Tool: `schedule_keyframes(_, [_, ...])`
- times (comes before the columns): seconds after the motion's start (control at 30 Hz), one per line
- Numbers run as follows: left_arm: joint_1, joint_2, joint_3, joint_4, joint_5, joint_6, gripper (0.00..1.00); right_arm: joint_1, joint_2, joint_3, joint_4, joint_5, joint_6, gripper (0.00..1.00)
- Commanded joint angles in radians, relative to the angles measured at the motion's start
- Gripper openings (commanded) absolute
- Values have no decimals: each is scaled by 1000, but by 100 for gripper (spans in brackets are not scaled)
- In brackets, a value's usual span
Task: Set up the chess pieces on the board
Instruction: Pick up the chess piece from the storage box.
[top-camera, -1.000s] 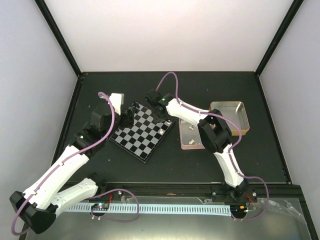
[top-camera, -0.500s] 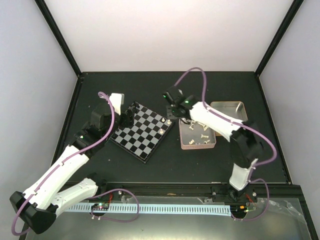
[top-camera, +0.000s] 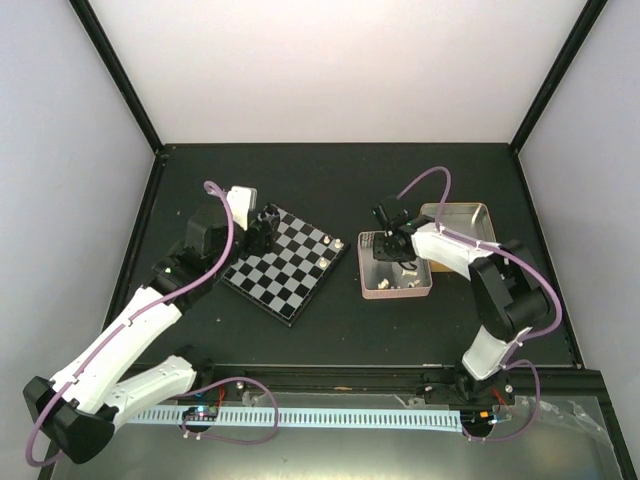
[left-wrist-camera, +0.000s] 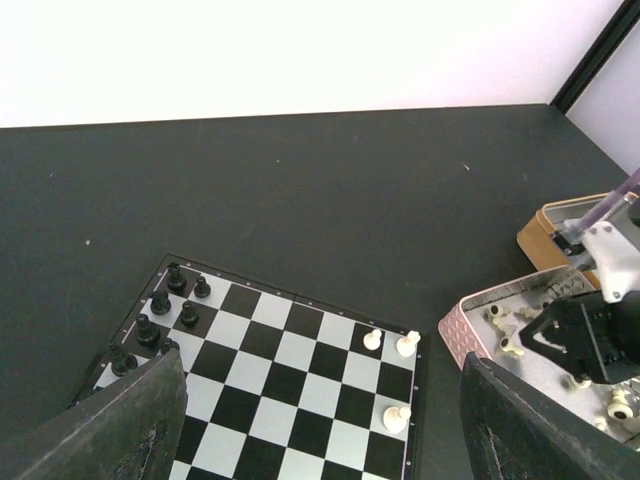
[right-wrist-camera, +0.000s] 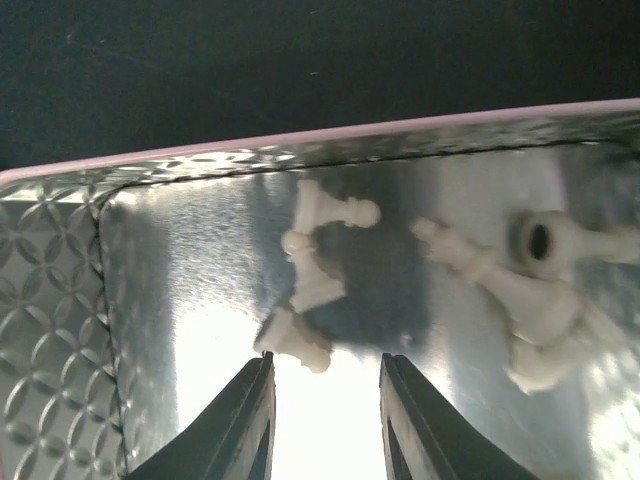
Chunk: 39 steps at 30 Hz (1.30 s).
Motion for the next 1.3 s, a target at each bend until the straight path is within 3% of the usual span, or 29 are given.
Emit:
schedule_keyframes(0.0, [7,7,8,27,32,-8,76,2,47,20,98,-69,-11,30])
schedule_keyframes(0.33, [7,24,14,26,39,-5,77,3,145,80,65,-50,-39,29])
schedule_keyframes(0.93, [7,38,12,32,60,-9,76,21,172,123,-31,33,-43,11])
schedule_keyframes(1.27, [5,44,-48,171,283,-75,77,21,-43,-1,166,-176,163,9])
